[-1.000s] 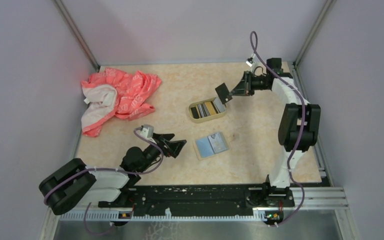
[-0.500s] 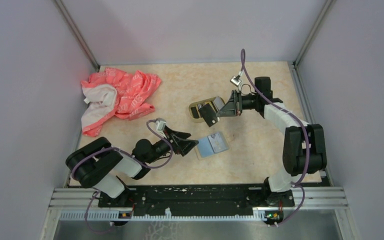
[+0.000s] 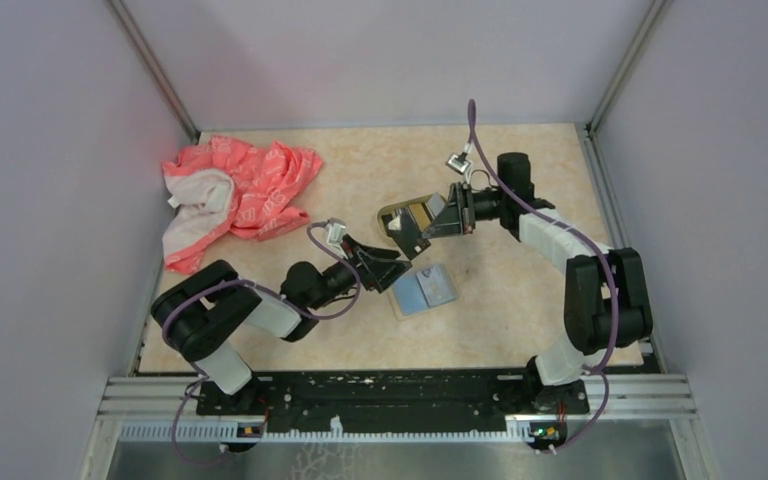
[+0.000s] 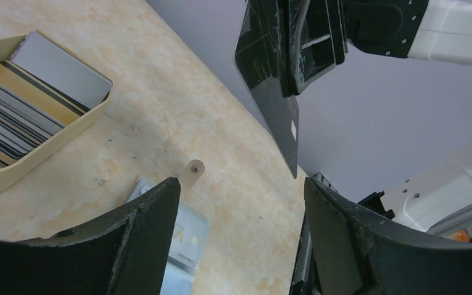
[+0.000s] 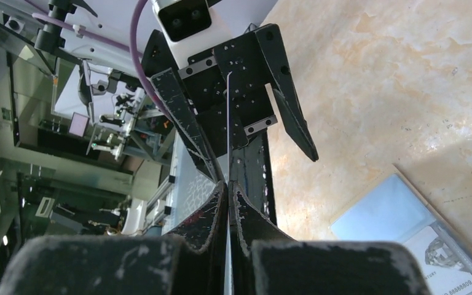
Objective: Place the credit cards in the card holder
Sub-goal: Insert the credit card into the card slot.
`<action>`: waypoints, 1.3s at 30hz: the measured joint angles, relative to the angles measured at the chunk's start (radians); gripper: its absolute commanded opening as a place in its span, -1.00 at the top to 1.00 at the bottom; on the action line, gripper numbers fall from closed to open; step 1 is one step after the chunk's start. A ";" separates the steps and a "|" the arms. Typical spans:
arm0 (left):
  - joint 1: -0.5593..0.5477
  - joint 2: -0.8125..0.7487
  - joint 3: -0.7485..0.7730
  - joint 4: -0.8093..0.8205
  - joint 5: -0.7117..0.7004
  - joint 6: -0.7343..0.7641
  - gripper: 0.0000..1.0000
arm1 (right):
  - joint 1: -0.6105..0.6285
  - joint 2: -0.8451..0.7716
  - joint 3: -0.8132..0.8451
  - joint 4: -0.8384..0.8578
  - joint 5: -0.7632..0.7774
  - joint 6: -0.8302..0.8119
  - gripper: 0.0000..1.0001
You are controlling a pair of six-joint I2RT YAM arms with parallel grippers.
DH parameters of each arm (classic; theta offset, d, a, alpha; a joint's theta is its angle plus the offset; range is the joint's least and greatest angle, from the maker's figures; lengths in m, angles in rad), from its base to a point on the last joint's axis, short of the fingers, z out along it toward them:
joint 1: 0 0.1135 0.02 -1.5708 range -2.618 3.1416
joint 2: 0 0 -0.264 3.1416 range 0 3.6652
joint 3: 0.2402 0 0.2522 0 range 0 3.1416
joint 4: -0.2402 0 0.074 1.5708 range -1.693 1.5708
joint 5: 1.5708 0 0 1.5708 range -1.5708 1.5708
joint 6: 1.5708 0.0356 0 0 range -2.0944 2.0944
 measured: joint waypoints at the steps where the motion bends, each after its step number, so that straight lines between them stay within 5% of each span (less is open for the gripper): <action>1: 0.000 0.007 0.011 0.000 0.001 -0.010 -0.52 | 0.002 0.000 0.000 0.000 0.000 -0.002 1.00; 8: 0.000 0.011 0.060 0.000 0.003 -0.048 -0.07 | 0.021 0.000 0.000 -0.044 0.001 -0.062 1.00; 10: 0.003 0.011 0.065 0.000 0.003 -0.060 0.24 | 0.027 0.000 0.000 -0.071 0.002 -0.085 1.00; 13: 0.006 0.011 0.071 0.002 0.003 -0.070 1.00 | 0.035 0.000 0.001 -0.109 0.002 -0.126 1.00; 15: 0.012 0.011 0.072 0.006 0.021 -0.081 1.00 | 0.036 0.000 0.003 -0.135 0.016 -0.176 0.97; 19: 0.032 0.011 0.072 0.007 0.068 -0.088 1.00 | 0.041 0.000 0.063 -0.320 0.055 -0.369 0.03; 23: 0.079 0.010 0.025 0.007 0.147 -0.066 1.00 | 0.046 -0.002 0.220 -0.618 0.121 -0.666 -0.28; 31: 0.118 -0.081 -0.022 -0.053 0.445 0.057 1.00 | 0.116 -0.051 0.256 -0.839 0.258 -0.984 -0.30; 39: 0.117 -0.248 0.005 -0.349 0.566 0.244 1.00 | 0.225 -0.043 0.254 -0.921 0.301 -1.152 -0.12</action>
